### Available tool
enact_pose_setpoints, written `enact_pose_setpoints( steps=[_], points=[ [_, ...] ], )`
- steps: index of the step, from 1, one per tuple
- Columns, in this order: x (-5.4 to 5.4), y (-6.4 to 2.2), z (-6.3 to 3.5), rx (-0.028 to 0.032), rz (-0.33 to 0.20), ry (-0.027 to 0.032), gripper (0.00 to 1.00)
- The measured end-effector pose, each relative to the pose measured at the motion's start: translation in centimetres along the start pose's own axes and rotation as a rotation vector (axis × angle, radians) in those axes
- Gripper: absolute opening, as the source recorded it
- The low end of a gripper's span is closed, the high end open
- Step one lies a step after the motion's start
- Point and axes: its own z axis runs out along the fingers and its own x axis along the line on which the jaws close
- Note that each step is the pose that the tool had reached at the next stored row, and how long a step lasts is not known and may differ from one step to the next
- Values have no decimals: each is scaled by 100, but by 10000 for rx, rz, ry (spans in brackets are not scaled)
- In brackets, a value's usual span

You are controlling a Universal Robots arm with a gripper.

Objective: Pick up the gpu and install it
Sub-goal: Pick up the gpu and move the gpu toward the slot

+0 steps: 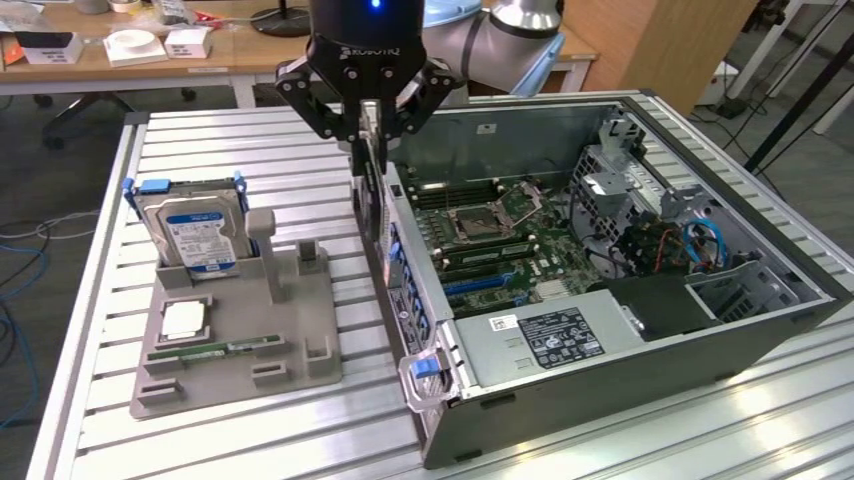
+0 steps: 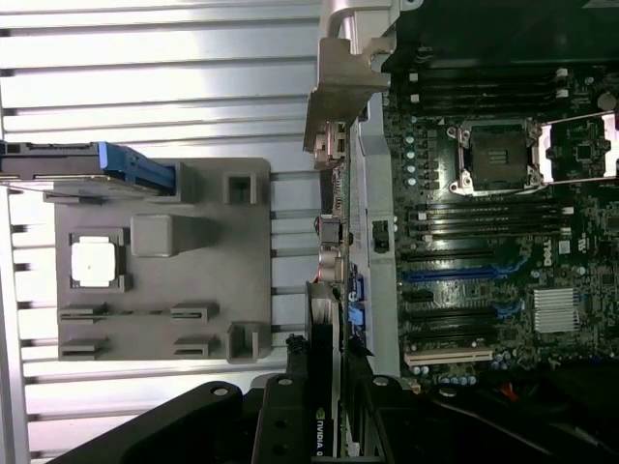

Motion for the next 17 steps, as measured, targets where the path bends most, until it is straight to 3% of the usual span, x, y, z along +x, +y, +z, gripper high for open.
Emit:
enact_pose_setpoints(
  steps=[10,17],
  points=[
    [-142,11,3,1,0,1,26],
    [-173,13,5,-1,-1,0,26]
  ],
)
